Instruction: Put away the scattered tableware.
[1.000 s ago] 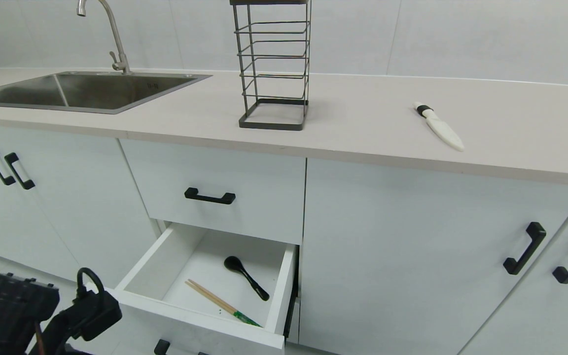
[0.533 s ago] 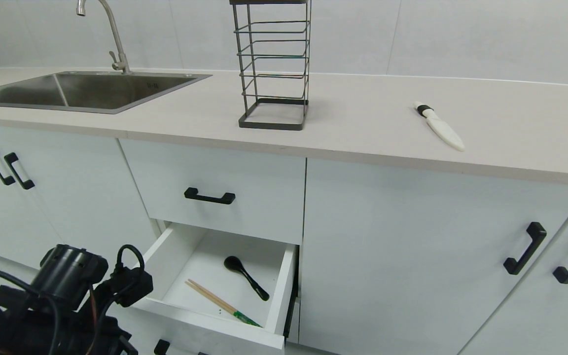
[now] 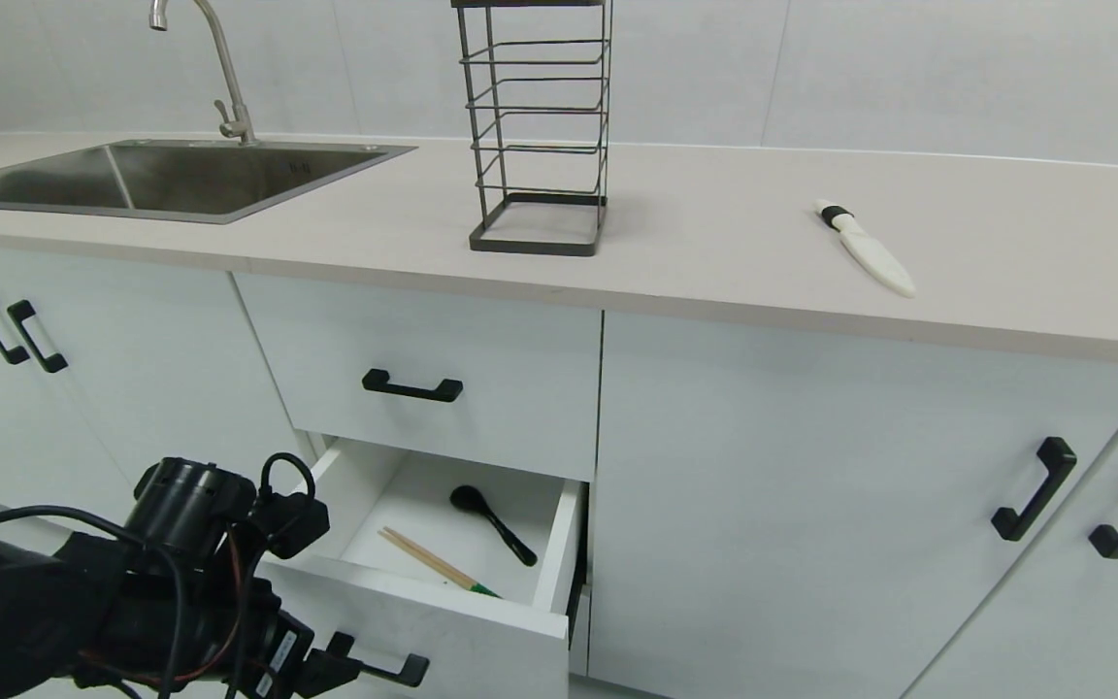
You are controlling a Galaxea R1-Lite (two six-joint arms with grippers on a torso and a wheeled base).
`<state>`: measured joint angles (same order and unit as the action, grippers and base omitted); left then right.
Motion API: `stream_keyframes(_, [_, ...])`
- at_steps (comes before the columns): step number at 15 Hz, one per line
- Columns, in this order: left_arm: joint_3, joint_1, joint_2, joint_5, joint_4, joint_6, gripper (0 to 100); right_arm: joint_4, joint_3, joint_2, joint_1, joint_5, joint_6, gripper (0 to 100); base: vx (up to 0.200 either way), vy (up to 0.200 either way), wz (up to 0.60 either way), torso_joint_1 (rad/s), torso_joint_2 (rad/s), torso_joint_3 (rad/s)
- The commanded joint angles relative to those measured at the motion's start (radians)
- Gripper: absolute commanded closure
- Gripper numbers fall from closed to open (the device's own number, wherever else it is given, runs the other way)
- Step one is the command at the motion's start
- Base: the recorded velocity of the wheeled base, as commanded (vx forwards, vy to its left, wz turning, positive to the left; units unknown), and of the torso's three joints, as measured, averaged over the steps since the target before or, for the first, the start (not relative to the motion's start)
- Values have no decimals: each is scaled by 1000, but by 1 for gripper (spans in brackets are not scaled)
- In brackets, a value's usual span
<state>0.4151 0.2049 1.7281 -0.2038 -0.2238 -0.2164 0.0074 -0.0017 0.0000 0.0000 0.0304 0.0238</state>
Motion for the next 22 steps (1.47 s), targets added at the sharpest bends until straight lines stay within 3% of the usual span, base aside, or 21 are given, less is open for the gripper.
stream_keyframes(1, [2, -1, 33, -2, -35, 0, 0, 0, 0, 2, 0, 0, 1, 0, 0, 0, 0, 0, 0, 0])
stream_keyframes(5, [-4, 1, 111, -6, -233, -1, 0, 0, 0, 2, 0, 0, -1, 0, 0, 0, 0, 0, 0, 0])
stream_keyframes(7, [-4, 2, 123, -6, -272, -1, 0, 0, 0, 2, 0, 0, -1, 0, 0, 0, 0, 0, 0, 0])
stream_keyframes(13, [10, 13, 123, -8, -308, 0, 0, 0, 0, 2, 0, 0, -1, 0, 0, 0, 0, 0, 0, 0])
stream_keyframes(22, [133, 19, 188, -8, -324, 5, 0, -1, 0, 2, 0, 0, 1, 0, 0, 0, 0, 0, 0, 0])
